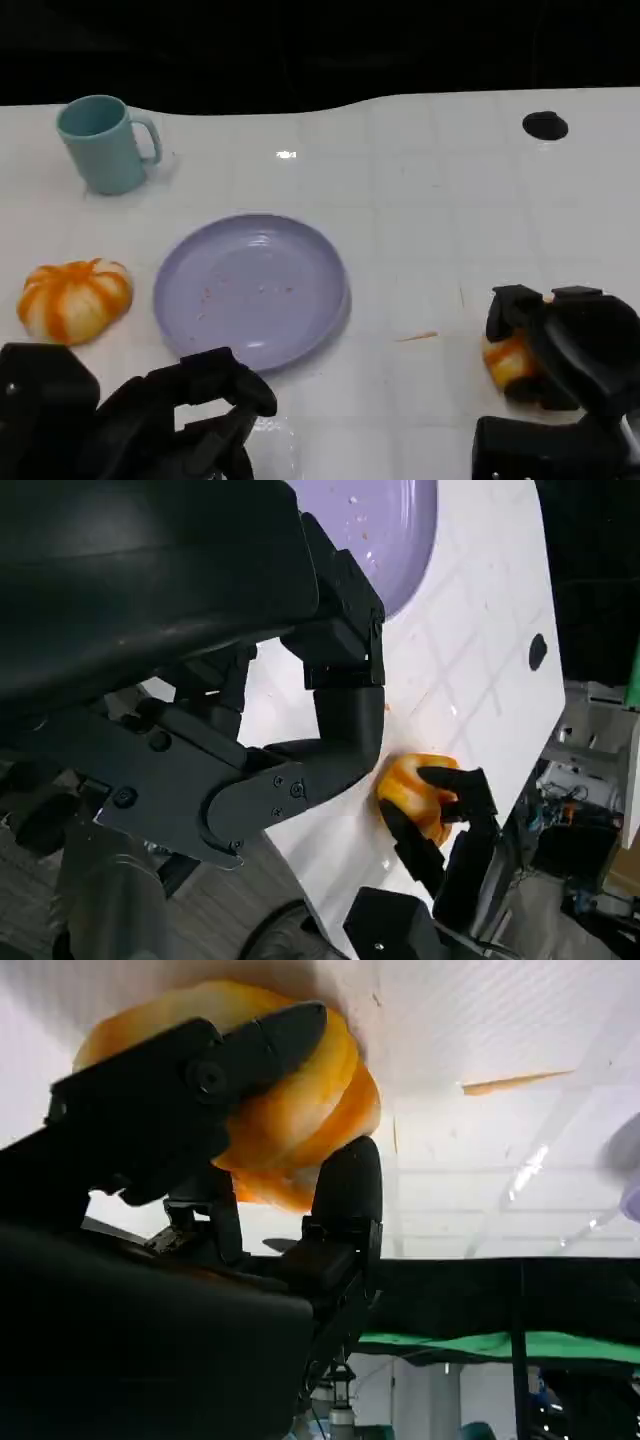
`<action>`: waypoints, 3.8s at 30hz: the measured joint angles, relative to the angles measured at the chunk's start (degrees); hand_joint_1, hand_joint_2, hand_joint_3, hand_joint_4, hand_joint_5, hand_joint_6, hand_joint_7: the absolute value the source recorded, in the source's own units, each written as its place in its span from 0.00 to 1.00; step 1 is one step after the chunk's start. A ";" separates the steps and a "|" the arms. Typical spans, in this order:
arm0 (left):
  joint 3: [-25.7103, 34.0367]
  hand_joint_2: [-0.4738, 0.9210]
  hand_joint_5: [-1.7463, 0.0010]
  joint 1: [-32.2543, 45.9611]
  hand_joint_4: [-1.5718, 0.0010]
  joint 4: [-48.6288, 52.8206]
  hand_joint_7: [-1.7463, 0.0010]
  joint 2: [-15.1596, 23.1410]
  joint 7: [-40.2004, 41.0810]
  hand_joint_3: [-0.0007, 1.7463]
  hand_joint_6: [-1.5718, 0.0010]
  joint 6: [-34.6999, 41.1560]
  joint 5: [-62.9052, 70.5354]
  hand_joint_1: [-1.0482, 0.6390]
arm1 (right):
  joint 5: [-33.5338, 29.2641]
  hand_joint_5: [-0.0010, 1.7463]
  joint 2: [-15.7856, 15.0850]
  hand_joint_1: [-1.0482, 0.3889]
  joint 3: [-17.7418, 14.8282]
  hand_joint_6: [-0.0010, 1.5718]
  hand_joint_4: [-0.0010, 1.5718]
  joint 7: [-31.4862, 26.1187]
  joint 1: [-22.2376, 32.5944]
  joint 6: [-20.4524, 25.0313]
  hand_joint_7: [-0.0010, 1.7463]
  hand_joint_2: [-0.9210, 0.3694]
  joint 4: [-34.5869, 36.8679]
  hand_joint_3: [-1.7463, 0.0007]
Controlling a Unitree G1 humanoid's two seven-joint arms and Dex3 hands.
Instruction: Grasp the bread from the table and place it into the plate.
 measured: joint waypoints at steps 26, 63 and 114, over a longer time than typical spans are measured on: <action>-0.91 0.90 0.00 0.14 0.57 -0.21 0.16 -0.08 0.28 0.46 0.62 -0.13 0.12 0.42 | 9.88 1.00 7.55 0.63 0.18 0.47 0.64 0.50 -8.67 -6.65 1.00 0.49 -3.99 0.24; -2.51 0.87 0.00 2.04 0.58 -3.60 0.16 -0.74 1.27 0.50 0.61 -0.33 1.36 0.42 | 11.66 1.00 27.48 0.57 10.91 0.49 0.56 -1.17 -35.20 -8.09 0.66 0.32 32.63 0.46; -2.58 0.88 0.00 1.08 0.59 -1.38 0.15 -0.49 1.35 0.50 0.62 -0.83 1.61 0.43 | 22.34 0.23 5.56 0.31 6.50 0.28 0.22 32.47 -13.72 -4.60 0.04 0.00 -14.73 0.93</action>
